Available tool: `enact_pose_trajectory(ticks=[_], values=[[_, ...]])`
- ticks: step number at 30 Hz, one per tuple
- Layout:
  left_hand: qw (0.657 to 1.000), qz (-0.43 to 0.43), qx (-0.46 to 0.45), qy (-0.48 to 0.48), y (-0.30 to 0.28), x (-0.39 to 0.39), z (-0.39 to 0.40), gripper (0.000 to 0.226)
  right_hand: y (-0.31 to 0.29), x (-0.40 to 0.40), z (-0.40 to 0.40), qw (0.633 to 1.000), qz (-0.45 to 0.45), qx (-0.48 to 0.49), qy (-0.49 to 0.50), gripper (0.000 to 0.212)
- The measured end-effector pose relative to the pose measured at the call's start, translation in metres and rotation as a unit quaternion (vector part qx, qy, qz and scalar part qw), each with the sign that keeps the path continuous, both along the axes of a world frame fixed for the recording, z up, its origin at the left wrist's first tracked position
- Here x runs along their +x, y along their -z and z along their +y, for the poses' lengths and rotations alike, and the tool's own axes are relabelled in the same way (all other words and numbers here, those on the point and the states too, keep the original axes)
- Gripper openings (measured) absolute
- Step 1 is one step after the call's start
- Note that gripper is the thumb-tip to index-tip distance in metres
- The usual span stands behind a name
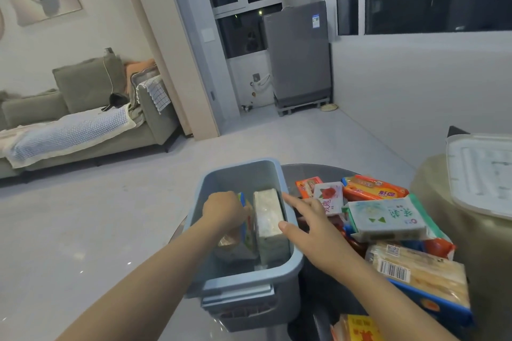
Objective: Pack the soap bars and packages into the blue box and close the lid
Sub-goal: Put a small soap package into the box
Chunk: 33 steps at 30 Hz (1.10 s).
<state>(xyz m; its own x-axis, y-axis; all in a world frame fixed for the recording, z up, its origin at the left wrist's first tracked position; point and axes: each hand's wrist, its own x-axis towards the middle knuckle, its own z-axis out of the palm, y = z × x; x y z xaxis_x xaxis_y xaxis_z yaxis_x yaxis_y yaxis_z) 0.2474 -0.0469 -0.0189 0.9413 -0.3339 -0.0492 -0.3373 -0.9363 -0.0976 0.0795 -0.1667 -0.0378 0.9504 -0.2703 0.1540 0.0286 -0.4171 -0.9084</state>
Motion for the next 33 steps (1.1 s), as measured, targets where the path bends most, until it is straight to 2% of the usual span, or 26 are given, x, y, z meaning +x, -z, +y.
enact_pose_trajectory(ticks=[7,13,19,22,24,26,28,30,33], values=[[0.999,0.031,-0.018,-0.032,0.012,0.008,-0.008,0.056,0.004,0.003,-0.001,1.0,-0.012,0.012,-0.009,0.054],[0.999,0.021,-0.02,-0.034,0.014,0.006,-0.009,0.053,0.006,0.006,-0.001,1.0,-0.015,0.013,-0.007,0.052],[0.993,0.111,0.024,0.033,-0.006,-0.003,0.001,0.03,0.006,0.005,-0.001,1.0,-0.017,0.015,-0.009,0.053],[0.978,0.196,-0.019,0.065,-0.011,-0.01,0.015,0.033,0.006,0.005,-0.001,1.0,-0.019,0.016,-0.01,0.053],[0.965,0.246,-0.004,0.087,-0.011,-0.014,0.024,0.041,0.006,0.004,-0.001,1.0,-0.019,0.022,-0.012,0.053],[0.969,0.221,0.007,0.109,-0.007,-0.013,0.029,0.049,0.005,0.004,-0.001,1.0,-0.017,0.023,-0.013,0.053],[0.974,0.196,-0.021,0.116,-0.002,-0.008,0.028,0.051,0.005,0.004,-0.001,1.0,-0.015,0.02,-0.012,0.053],[0.976,0.179,-0.056,0.106,-0.001,-0.005,0.026,0.045,0.005,0.004,-0.002,1.0,-0.011,0.019,-0.011,0.053],[0.985,0.127,-0.038,0.113,-0.001,-0.003,0.023,0.034,0.006,0.003,-0.003,1.0,-0.005,0.017,-0.015,0.053]])
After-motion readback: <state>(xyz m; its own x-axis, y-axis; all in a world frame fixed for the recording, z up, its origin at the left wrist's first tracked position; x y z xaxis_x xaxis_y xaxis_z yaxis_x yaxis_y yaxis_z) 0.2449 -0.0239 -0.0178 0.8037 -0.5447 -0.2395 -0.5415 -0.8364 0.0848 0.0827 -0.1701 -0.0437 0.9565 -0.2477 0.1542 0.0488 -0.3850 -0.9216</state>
